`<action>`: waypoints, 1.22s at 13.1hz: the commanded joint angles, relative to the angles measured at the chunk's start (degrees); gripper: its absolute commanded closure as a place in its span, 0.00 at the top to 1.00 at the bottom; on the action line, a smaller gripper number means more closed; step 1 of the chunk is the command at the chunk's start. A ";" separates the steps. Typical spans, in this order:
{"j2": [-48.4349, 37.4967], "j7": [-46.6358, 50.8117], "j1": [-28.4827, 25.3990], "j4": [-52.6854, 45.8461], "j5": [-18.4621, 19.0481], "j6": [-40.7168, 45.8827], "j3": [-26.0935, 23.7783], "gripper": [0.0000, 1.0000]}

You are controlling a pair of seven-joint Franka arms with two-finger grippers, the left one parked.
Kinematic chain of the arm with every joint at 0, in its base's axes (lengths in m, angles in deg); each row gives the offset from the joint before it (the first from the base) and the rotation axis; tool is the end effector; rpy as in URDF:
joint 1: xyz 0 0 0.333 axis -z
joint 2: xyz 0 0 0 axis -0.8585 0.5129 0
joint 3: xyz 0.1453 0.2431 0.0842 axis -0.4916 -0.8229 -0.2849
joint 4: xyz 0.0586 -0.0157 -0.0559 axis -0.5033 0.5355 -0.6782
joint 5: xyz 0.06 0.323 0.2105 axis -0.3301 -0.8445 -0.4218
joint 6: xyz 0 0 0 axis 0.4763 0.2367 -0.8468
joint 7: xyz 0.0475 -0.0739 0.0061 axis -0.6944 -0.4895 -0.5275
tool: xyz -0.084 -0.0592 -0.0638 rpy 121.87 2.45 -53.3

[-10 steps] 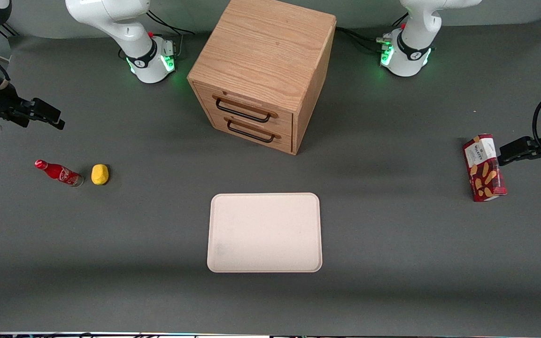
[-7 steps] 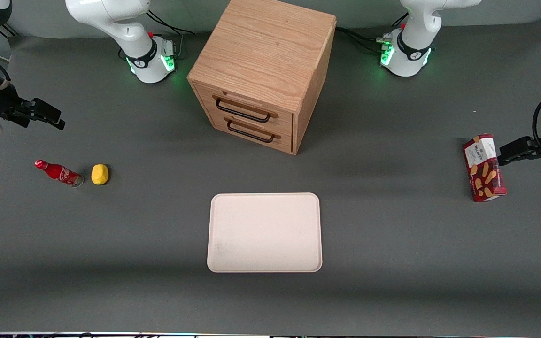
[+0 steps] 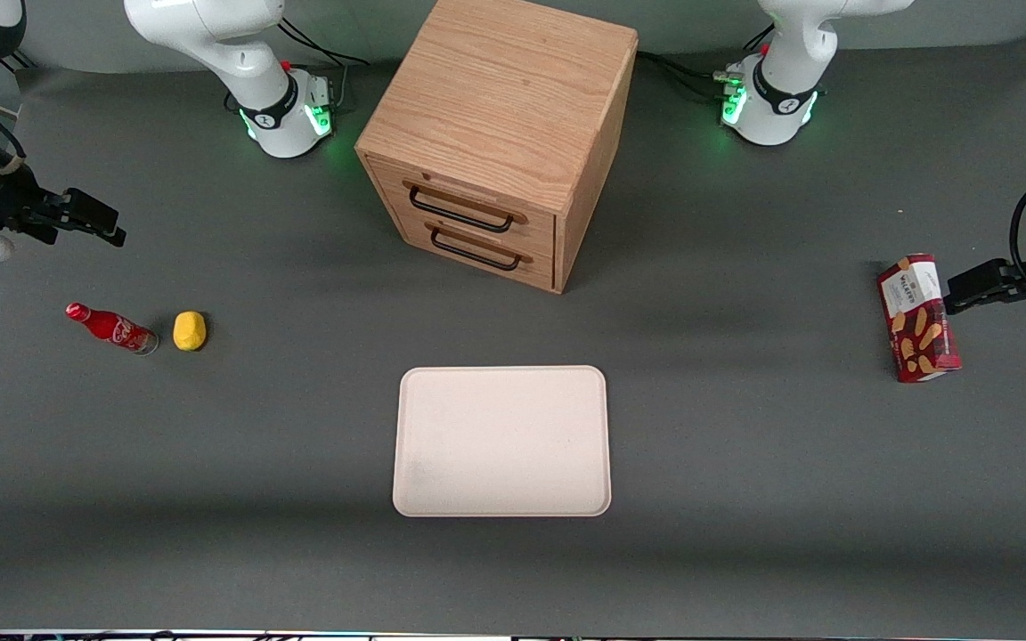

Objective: Place coke bottle on tray
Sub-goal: 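Move the right gripper over the red Coca-Cola bottle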

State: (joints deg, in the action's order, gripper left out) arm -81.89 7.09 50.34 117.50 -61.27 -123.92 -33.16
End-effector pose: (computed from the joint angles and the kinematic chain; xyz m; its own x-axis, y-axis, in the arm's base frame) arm 0.5077 -0.0352 0.5467 0.9976 -0.0404 -0.0559 -0.0410 -0.9991 -0.0090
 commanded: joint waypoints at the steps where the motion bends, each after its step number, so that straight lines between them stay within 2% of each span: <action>1: 2.99 -13.49 0.37 1.66 1.20 -5.21 6.30 1.00; 6: 9.65 -33.54 0.46 8.79 1.47 -20.95 17.11 1.00; 8: 12.38 -37.16 0.46 11.16 1.20 -25.70 19.76 1.00; 12: 14.24 -38.32 0.63 17.75 0.94 -35.46 20.82 1.00; 16: 17.04 -42.44 0.63 19.25 -4.33 -37.84 22.05 0.99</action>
State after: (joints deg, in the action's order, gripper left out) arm -66.06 -31.45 51.35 136.28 -62.79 -159.74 -12.30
